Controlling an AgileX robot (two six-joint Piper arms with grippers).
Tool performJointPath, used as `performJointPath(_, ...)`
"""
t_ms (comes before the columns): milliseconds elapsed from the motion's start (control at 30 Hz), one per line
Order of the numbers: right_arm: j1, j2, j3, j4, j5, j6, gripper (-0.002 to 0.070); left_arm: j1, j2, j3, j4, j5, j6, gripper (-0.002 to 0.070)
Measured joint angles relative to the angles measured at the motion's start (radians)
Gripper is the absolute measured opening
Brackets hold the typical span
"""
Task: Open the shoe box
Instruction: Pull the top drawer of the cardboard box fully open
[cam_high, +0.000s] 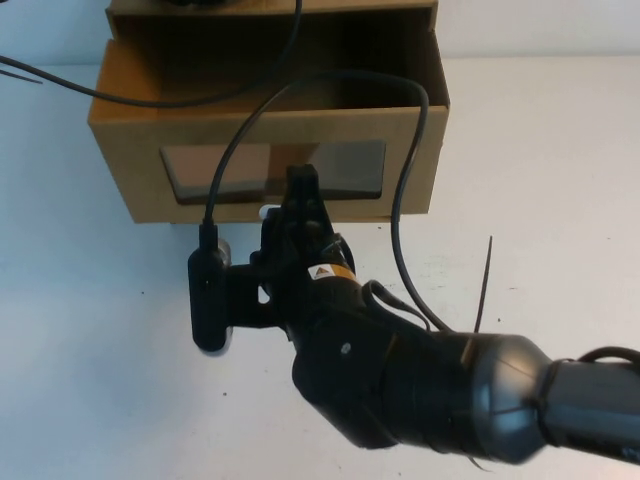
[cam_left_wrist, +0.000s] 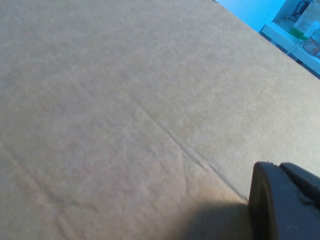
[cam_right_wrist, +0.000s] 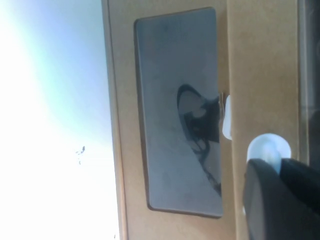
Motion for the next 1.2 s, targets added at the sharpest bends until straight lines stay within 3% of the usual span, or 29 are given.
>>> performJointPath(1200, 0.131, -0.033, 0.092, 0.101, -0.09, 0.03, 0.0005, 0.0, 0.0, -0.002, 0.014, -0.001, -0.019, -0.0004)
